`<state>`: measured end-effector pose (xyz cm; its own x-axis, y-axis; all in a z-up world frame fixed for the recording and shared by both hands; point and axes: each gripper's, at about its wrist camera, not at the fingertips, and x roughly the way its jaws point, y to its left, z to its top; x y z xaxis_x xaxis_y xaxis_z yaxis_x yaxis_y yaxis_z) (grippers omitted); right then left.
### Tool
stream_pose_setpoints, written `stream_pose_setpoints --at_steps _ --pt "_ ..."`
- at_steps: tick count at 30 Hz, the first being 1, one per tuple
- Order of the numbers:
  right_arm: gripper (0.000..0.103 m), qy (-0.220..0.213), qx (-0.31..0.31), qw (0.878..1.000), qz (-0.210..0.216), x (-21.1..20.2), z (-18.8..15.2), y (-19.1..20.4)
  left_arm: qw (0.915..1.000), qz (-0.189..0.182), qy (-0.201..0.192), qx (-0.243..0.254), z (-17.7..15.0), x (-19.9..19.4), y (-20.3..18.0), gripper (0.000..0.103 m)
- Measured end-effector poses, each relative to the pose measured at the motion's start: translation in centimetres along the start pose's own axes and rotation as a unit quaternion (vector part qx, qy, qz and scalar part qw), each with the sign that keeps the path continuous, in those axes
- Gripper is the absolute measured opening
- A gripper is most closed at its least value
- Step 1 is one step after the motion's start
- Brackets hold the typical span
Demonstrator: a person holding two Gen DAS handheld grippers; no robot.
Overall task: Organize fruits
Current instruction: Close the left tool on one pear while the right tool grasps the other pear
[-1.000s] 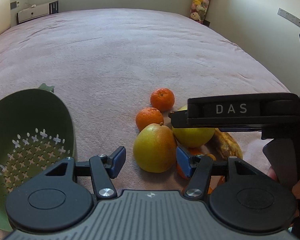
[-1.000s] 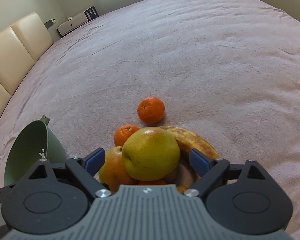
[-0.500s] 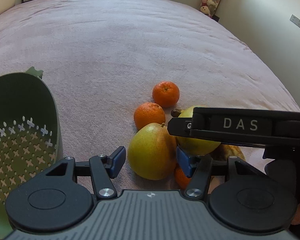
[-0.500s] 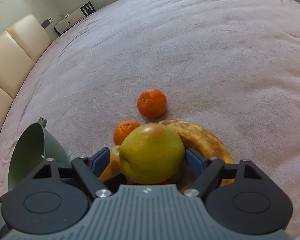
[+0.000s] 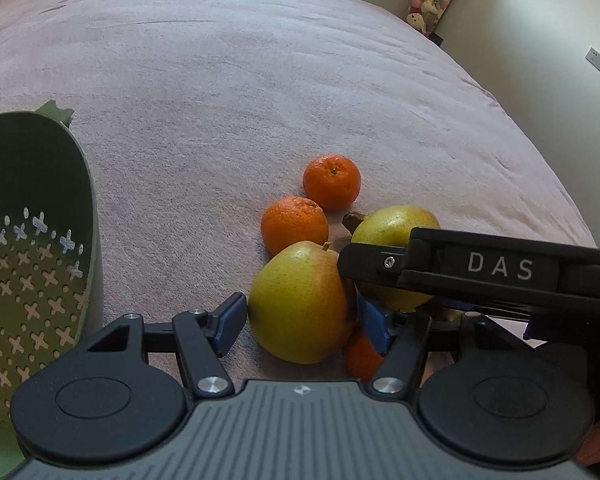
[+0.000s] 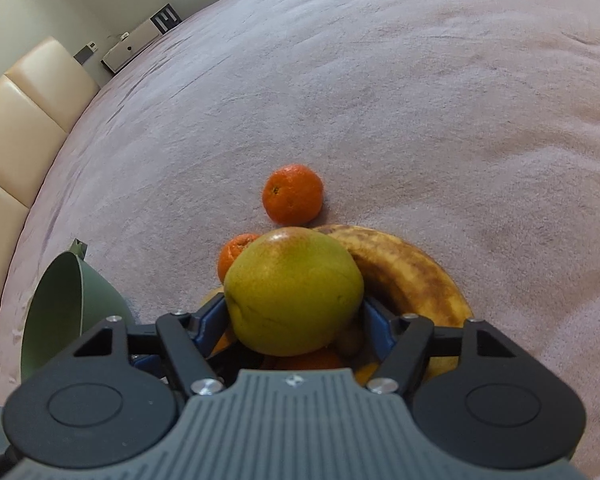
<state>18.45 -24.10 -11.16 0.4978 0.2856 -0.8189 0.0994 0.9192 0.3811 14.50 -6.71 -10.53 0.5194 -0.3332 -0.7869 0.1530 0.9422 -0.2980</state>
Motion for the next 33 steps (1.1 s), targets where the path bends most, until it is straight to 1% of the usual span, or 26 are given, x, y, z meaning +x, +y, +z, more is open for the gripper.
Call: stream_pose_setpoints --at_steps 5,15,20,22,25,27,31,33 --pt "0.067 -0.005 -0.013 1.000 -0.004 -0.3 0.0 0.2 1.0000 -0.004 0.003 0.000 -0.2 0.0 -0.1 0.075" --pt "0.066 -0.026 -0.022 0.999 0.004 -2.2 -0.2 0.2 1.0000 -0.003 0.008 0.000 -0.2 0.6 -0.2 0.076" --pt "0.065 -0.034 -0.045 0.998 -0.018 -2.7 -0.2 0.5 0.9999 -0.001 0.010 -0.005 -0.2 0.7 -0.1 0.076" --pt "0.065 -0.034 -0.048 0.998 -0.019 -2.7 -0.4 0.2 0.9999 -0.005 0.008 -0.006 -0.3 0.8 0.0 0.073" --pt "0.065 -0.038 -0.065 0.997 -0.024 -2.6 -0.4 0.5 1.0000 -0.004 0.005 -0.005 -0.4 0.9 -0.1 0.073" --pt "0.066 -0.040 -0.076 0.996 -0.028 -2.4 -0.5 0.7 1.0000 -0.004 0.006 -0.006 -0.4 1.0 -0.1 0.073" --pt "0.068 -0.040 -0.076 0.996 -0.026 -2.0 -0.5 0.6 0.9999 -0.005 0.006 -0.007 -0.4 0.8 0.0 0.074" --pt "0.073 -0.037 -0.081 0.996 -0.025 -1.6 -0.6 0.7 1.0000 -0.003 0.005 -0.002 -0.5 0.8 0.0 0.075"
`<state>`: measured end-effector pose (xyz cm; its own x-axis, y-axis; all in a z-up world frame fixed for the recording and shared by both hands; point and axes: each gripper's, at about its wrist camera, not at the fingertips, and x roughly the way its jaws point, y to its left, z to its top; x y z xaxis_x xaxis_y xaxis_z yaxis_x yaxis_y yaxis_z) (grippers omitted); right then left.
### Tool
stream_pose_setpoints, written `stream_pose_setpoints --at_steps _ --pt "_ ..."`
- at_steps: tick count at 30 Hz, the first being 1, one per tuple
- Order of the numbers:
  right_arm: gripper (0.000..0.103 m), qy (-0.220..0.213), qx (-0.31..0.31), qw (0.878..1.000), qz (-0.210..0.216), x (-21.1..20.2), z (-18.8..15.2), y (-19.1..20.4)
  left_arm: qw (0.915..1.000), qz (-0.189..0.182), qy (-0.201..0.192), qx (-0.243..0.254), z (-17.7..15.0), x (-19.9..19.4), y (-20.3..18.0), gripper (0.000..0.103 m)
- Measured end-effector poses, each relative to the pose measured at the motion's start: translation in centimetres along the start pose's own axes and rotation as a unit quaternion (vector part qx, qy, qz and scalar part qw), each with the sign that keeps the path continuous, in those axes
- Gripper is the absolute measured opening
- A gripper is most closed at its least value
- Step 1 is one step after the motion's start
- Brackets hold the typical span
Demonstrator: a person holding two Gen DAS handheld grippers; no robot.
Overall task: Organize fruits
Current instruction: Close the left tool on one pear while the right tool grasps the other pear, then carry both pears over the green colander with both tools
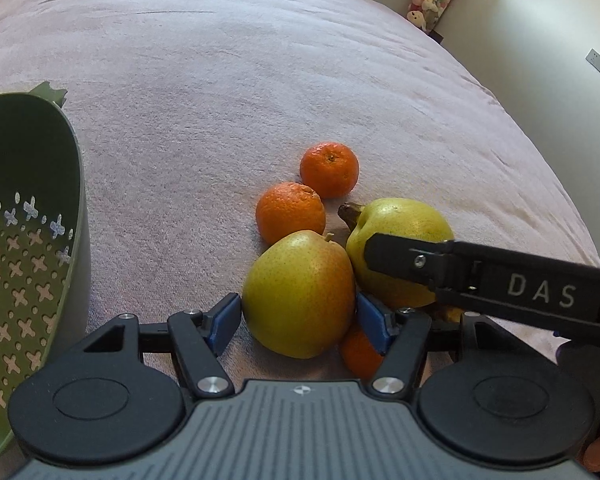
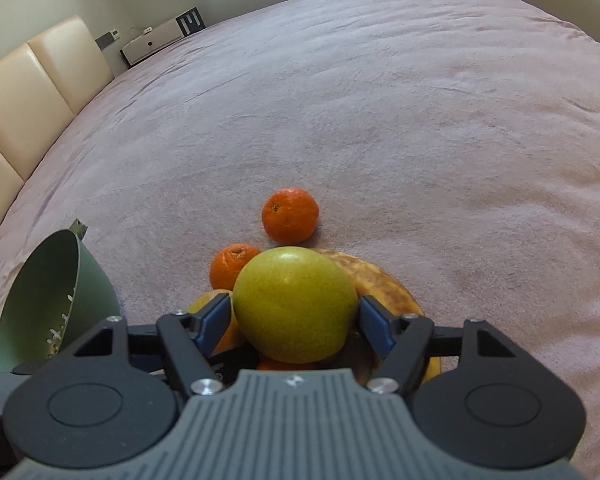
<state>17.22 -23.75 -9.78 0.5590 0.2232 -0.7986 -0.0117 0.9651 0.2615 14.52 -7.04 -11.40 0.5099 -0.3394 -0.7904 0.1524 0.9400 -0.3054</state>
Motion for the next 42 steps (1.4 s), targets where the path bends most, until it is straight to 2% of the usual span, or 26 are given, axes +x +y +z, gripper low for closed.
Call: stream_pose_setpoints --at_steps 2,6,9,20,25,36,42 --pt "0.078 -0.002 -0.005 1.000 0.002 0.2 -0.1 0.3 1.0000 0.000 -0.001 0.001 0.0 0.0 0.0 0.076" --pt "0.079 -0.004 -0.016 1.000 -0.004 0.5 -0.2 0.7 1.0000 -0.003 -0.002 -0.001 0.0 0.0 0.1 0.076" --pt "0.068 -0.008 -0.020 1.000 -0.016 0.4 -0.1 0.7 1.0000 -0.006 -0.002 0.000 0.0 -0.1 0.1 0.073" --pt "0.067 -0.014 0.006 1.000 -0.006 -0.5 0.0 0.2 0.9999 0.000 -0.014 0.004 -0.2 -1.3 -0.2 0.072" --pt "0.067 -0.025 0.005 1.000 -0.006 -1.5 0.1 0.5 0.9997 0.006 -0.021 -0.009 -0.1 -2.2 0.1 0.072" --pt "0.067 -0.074 0.007 0.997 0.005 -5.7 0.4 1.2 0.9965 -0.008 -0.081 -0.017 0.6 -7.4 -0.3 0.072" --pt "0.067 -0.093 0.008 0.995 0.032 -8.1 0.0 2.1 0.9937 0.009 -0.111 -0.009 0.4 -11.3 -0.4 0.072"
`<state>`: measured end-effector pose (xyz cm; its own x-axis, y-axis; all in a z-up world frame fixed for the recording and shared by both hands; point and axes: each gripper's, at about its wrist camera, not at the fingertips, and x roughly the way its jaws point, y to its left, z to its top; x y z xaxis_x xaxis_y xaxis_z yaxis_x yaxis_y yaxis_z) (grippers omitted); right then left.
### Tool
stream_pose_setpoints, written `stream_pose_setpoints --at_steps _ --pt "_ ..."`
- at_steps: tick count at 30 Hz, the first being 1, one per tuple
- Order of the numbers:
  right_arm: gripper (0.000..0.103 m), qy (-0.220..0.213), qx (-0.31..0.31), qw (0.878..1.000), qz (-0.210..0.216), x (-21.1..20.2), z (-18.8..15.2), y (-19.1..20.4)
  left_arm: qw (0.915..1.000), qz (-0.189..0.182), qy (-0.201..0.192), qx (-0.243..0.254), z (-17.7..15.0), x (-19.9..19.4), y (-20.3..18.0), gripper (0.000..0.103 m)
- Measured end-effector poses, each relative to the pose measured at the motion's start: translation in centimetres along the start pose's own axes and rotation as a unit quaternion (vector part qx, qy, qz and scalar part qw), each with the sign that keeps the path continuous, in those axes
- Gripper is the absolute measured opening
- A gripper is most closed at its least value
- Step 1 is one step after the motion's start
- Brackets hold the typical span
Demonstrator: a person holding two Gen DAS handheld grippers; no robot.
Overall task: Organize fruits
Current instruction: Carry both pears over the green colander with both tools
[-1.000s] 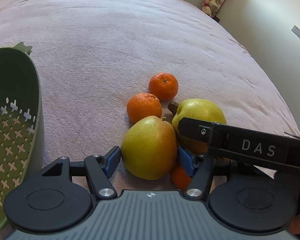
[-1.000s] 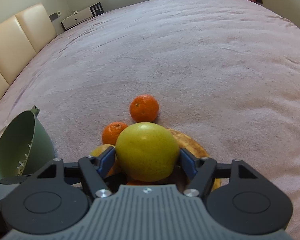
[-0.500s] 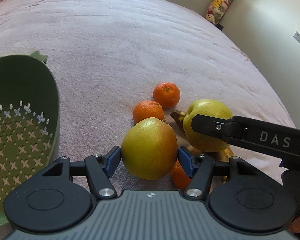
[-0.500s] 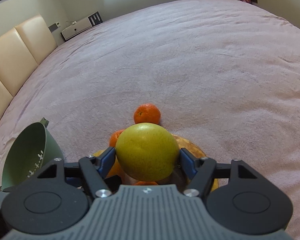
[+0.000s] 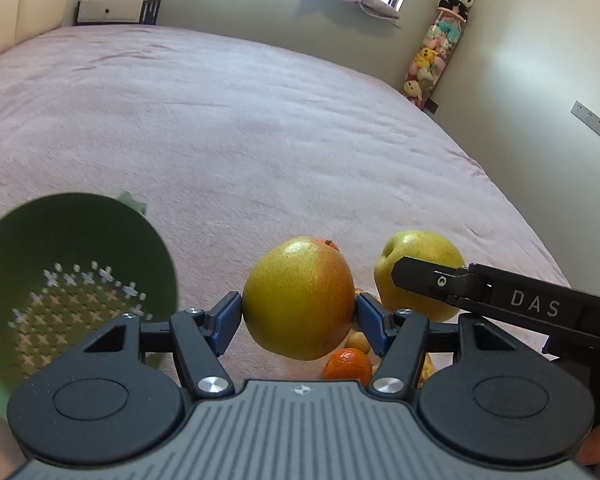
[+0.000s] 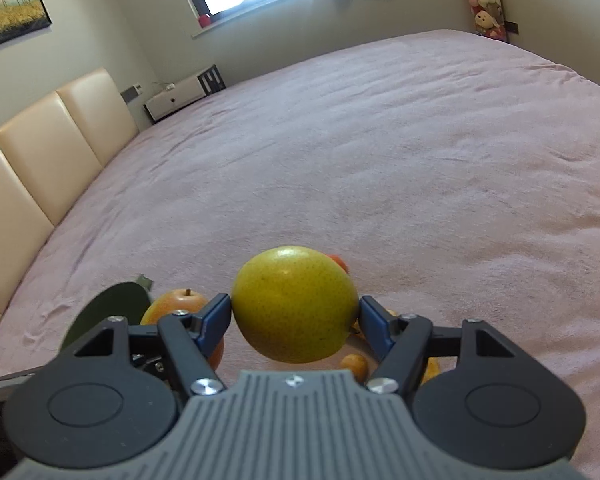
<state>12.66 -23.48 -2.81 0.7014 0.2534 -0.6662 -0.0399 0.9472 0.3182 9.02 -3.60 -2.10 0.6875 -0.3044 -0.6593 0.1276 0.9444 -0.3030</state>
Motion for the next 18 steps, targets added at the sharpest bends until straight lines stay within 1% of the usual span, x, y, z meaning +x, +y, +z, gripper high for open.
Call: stream_pose_setpoints --at_steps 4,7,11,15,18 --pt "0.067 -0.008 -0.012 1.000 0.016 -1.0 0.0 1.3 0.9997 0.022 -0.013 -0.003 0.1 -2.2 0.9 0.072" --pt "0.067 -0.008 -0.013 0.999 0.036 -1.5 -0.1 2.3 0.9989 0.042 -0.019 -0.010 0.2 -3.4 2.0 0.072" --pt "0.067 -0.007 -0.040 0.998 0.053 -1.7 -0.5 4.5 0.9977 0.062 -0.021 -0.016 0.6 -4.7 3.7 0.072" --pt "0.067 -0.003 -0.080 0.994 0.072 -1.7 -1.0 7.2 0.9962 0.083 -0.012 -0.020 1.1 -5.5 5.0 0.072" --pt "0.067 0.004 -0.107 0.991 0.080 -1.0 -1.4 8.8 0.9949 0.097 0.002 -0.025 1.4 -5.9 6.2 0.072"
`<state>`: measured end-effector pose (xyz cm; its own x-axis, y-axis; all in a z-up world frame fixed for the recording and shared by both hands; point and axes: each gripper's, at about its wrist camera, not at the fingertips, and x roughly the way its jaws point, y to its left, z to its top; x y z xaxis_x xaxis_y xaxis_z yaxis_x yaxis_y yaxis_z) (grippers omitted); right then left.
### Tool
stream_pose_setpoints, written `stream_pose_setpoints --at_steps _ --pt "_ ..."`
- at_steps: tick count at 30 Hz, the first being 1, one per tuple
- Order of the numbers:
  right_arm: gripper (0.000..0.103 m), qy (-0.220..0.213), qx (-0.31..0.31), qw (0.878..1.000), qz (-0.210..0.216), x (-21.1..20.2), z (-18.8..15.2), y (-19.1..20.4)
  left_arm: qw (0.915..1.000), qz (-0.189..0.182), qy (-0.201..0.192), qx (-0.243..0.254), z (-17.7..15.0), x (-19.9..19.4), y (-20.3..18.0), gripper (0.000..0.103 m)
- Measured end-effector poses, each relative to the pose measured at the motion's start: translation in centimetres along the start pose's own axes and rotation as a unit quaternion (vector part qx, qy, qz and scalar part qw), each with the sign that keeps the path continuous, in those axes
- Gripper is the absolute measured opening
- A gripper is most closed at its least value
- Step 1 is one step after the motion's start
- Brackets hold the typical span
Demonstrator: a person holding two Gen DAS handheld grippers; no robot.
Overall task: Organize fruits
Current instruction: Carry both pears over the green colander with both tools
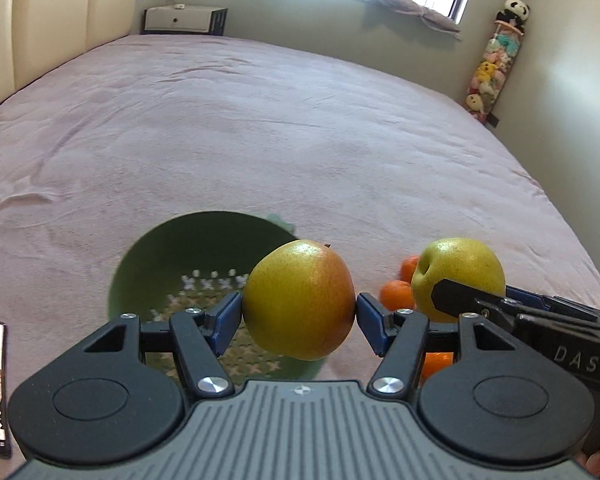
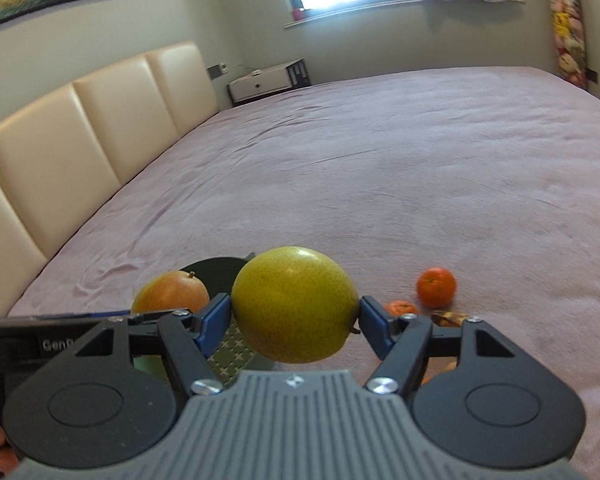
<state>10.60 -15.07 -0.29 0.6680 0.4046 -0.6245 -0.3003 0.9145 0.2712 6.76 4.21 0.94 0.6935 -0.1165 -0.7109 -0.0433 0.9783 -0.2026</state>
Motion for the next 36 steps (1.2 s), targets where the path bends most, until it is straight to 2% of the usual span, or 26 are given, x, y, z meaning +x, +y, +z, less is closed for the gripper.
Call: stream_pose_setpoints --at_steps 9,17,23,31,36 --pt "0.067 0.032 -0.088 0.995 0.031 3.6 -0.5 3.8 0.9991 0.036 0.021 -0.005 0.3 0.4 3.3 0.072" --pt "0.067 0.078 -0.190 0.978 0.047 5.8 -1.1 6.4 0.9979 0.050 0.040 -0.001 1.0 1.7 4.9 0.072" --pt "0.067 0.120 -0.258 0.957 0.051 8.6 -1.5 7.7 0.9960 0.064 0.058 0.019 0.7 3.2 4.6 0.071" --pt "0.067 0.170 -0.339 0.923 0.069 11.9 -2.6 9.0 0.9918 0.084 0.090 0.034 0.1 5.2 4.7 0.071" --pt "0.067 0.196 -0.353 0.912 0.074 13.4 -2.9 9.1 0.9892 0.092 0.106 0.042 -0.4 6.6 4.7 0.071"
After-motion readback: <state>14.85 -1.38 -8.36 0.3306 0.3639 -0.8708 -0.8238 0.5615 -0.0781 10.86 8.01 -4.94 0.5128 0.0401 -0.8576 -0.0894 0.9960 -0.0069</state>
